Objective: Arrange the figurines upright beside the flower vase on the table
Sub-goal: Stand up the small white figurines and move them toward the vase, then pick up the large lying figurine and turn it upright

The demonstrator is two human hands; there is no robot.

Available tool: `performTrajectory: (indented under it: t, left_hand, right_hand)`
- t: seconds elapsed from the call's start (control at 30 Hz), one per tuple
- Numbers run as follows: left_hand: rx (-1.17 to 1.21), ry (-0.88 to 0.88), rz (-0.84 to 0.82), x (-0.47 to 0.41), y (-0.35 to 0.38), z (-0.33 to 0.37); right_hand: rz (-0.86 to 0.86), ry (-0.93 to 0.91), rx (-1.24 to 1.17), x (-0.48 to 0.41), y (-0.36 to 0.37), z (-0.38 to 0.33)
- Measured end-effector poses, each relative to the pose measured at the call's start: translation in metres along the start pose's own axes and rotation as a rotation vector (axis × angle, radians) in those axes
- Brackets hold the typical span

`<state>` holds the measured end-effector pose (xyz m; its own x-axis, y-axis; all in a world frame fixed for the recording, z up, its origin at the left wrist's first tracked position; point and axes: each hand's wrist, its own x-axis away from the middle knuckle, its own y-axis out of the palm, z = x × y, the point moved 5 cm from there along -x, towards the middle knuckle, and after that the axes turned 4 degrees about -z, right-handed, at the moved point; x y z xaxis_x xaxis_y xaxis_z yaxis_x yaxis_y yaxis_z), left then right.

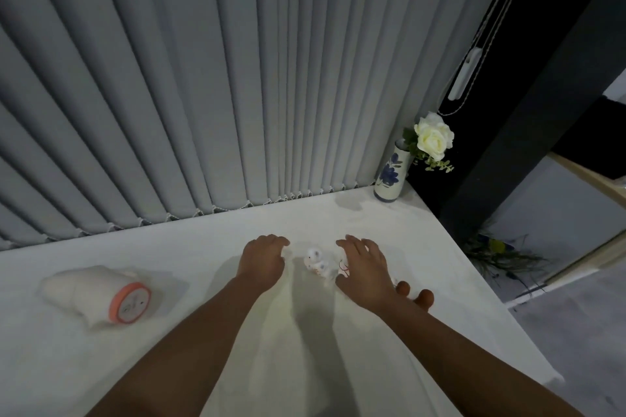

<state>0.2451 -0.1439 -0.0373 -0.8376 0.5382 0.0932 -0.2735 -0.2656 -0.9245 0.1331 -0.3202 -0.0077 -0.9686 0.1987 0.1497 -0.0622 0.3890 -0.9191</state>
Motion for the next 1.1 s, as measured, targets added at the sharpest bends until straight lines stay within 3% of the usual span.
performTrajectory:
  t: [0.27,0.5,0.67,0.9,1.1]
  left_hand:
    - [-0.023,-0.172,0.184,0.054,-0.063,-0.098]
    - [0.029,-0.484,0.239,0.144,-0.103,-0.233]
    - [0.027,-0.637,0.186,0.197,-0.108,-0.301]
    - [0.099,-0.624,0.141,0.205,-0.111,-0.345]
    - [0.126,-0.498,0.022,0.188,-0.098,-0.37]
  right_hand:
    - [-0.075,-0.135,-0.047,-0.025,0.028,-0.116]
    - [-0.192,-0.2,-0.189,-0.039,0.08,-0.233]
    - [-0.259,-0.28,-0.147,-0.042,0.116,-0.311]
    - [-0.296,-0.368,0.019,-0.042,0.158,-0.389]
    - [-0.21,-0.295,0.063,-0.047,0.184,-0.415]
